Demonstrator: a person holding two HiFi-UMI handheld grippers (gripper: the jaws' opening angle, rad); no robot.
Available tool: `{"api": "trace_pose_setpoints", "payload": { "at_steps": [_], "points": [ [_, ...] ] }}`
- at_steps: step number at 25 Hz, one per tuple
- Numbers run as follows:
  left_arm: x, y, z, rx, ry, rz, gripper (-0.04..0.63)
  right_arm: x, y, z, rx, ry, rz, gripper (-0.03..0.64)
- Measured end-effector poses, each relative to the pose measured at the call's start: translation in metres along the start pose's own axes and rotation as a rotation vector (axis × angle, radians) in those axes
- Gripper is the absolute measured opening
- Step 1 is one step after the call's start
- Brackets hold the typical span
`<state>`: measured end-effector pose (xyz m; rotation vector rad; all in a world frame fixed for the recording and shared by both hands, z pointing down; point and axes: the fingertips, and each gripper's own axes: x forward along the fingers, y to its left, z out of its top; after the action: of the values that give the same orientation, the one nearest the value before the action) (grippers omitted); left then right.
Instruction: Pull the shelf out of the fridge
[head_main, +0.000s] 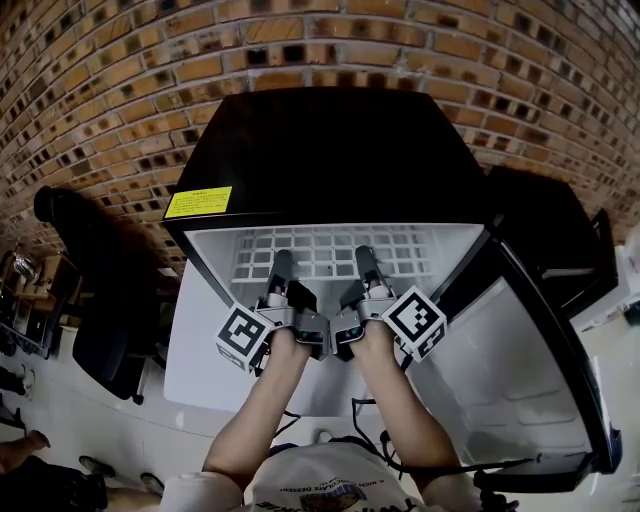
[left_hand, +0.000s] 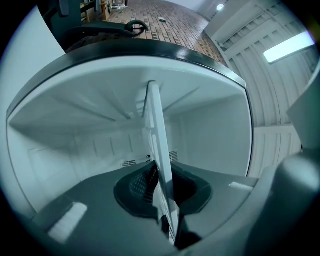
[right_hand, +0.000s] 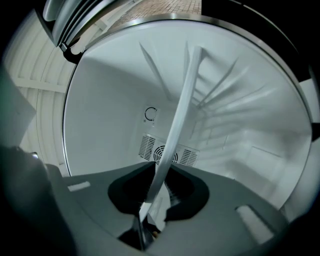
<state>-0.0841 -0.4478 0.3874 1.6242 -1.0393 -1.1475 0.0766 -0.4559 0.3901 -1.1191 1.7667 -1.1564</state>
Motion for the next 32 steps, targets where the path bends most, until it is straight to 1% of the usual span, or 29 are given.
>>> {"api": "trace_pose_setpoints", "payload": {
  "at_steps": [5,8,12,14,19,27,32],
  "points": [
    [-0.001,0.002,-0.002,-0.017,0.008,0.016,0.018,-0.003,-0.001,-0.001,0.023,0.003,-0.01,0.057],
    [-0.003,-0.001,-0.002,-0.033,0.006,0.013,0.018,-0.005,0.0,-0.001,0.038,0.005,-0.01,0.054],
    [-0.016,-0.007,-0.003,-0.023,0.0,0.001,0.018,-0.017,0.005,-0.005,0.037,-0.003,-0.003,0.052],
    [-0.02,-0.008,-0.005,-0.035,0.001,0.001,0.018,-0.023,0.005,-0.007,0.039,-0.002,-0.016,0.052],
    [-0.04,-0.012,-0.008,-0.044,0.001,-0.003,0.018,-0.041,0.01,-0.013,0.033,-0.006,-0.002,0.052],
    [-0.074,-0.021,-0.017,-0.052,0.018,-0.007,0.018,-0.075,0.016,-0.022,0.032,-0.013,-0.006,0.054],
    [-0.091,-0.026,-0.022,-0.06,0.033,-0.003,0.02,-0.093,0.019,-0.028,0.044,-0.023,-0.023,0.052]
  ]
}}
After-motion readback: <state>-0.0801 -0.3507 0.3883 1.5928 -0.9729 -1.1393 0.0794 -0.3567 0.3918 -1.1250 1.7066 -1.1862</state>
